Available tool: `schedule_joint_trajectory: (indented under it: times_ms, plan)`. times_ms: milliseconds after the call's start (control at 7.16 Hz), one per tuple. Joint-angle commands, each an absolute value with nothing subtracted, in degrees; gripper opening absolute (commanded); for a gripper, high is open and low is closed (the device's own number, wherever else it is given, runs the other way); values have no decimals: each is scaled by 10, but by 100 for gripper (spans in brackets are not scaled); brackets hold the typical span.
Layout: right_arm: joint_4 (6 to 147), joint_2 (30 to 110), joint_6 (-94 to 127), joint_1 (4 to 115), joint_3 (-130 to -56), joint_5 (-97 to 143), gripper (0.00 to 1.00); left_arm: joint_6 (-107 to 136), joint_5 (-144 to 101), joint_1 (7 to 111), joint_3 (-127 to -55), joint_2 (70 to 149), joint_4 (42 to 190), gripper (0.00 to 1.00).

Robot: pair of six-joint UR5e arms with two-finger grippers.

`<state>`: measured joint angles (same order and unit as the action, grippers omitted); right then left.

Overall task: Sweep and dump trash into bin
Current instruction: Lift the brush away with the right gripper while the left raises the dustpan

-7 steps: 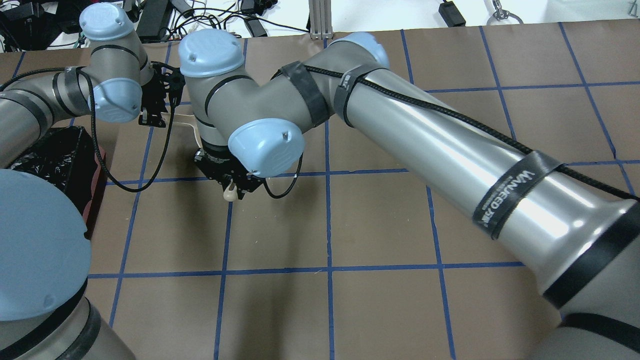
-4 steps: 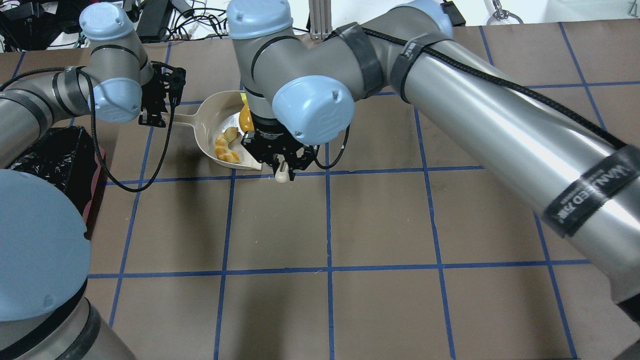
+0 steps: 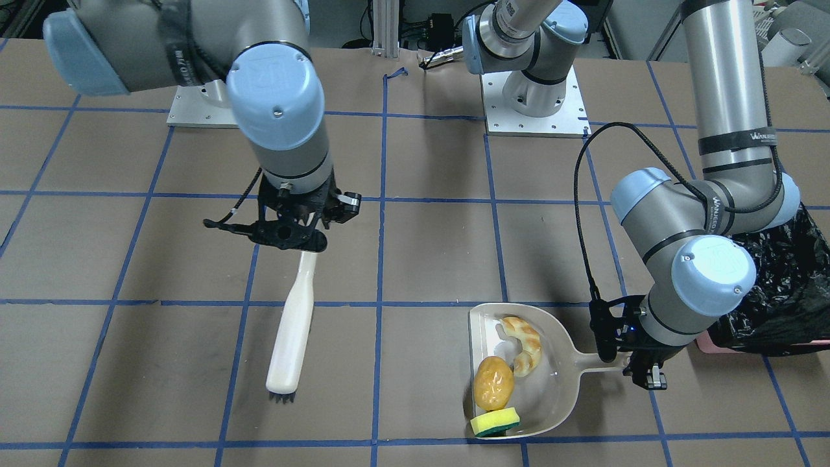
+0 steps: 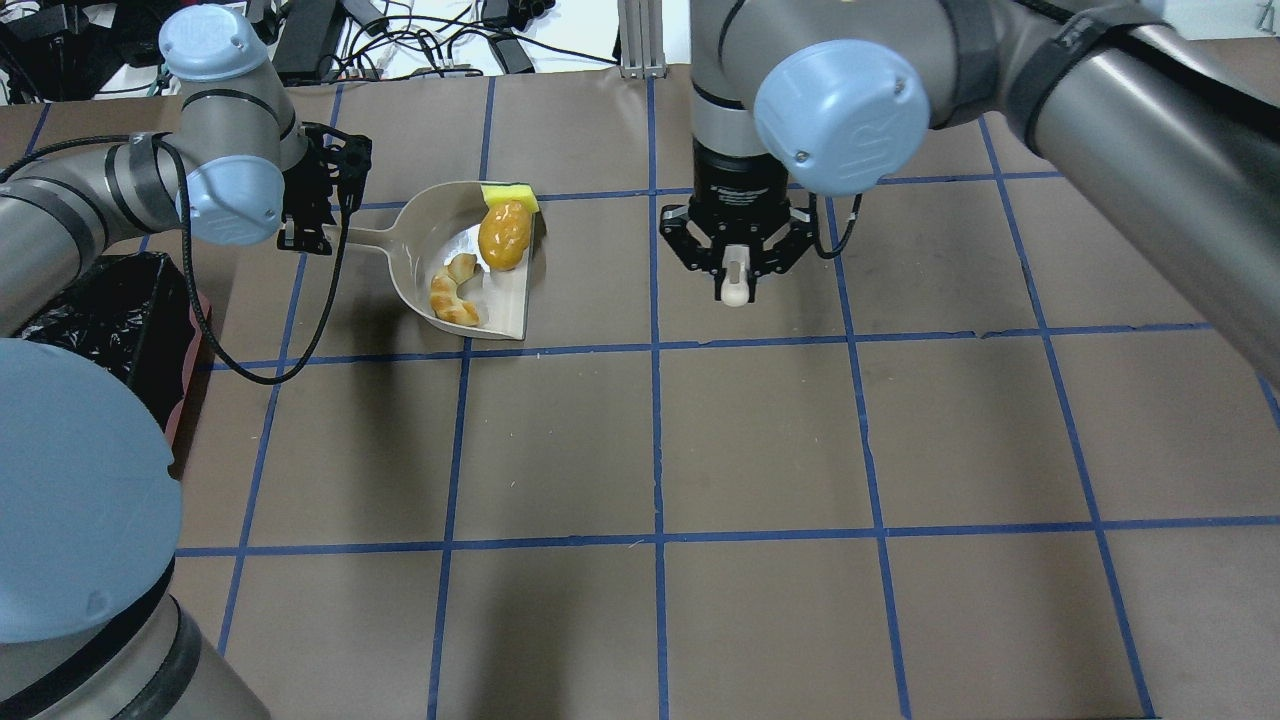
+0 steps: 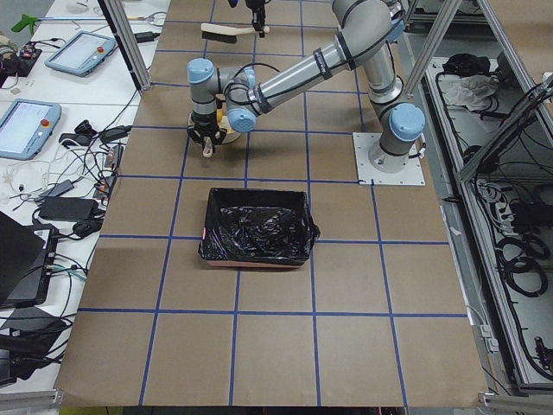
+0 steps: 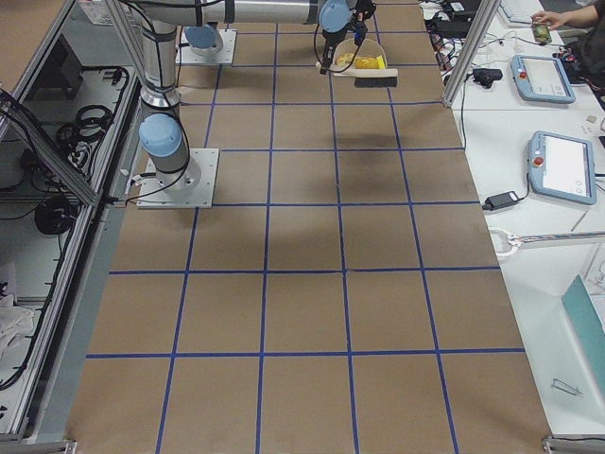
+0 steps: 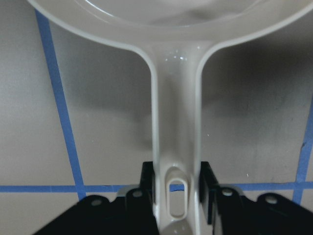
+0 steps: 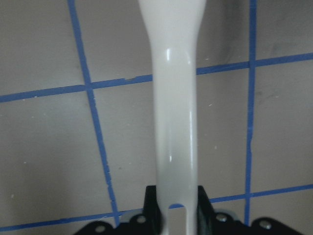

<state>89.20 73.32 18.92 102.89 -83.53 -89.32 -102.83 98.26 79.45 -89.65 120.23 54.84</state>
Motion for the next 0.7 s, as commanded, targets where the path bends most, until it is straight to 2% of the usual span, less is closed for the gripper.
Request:
schedule_joint_trajectory:
  times_ms: [0,559]
  plan:
    - [893,744,100,964,-859,-922,0,-1028,983,795,-896,1202,548,0]
    - [905,744,-60,816,-898,-930,0,-1029,976,785,-896,1183,555,0]
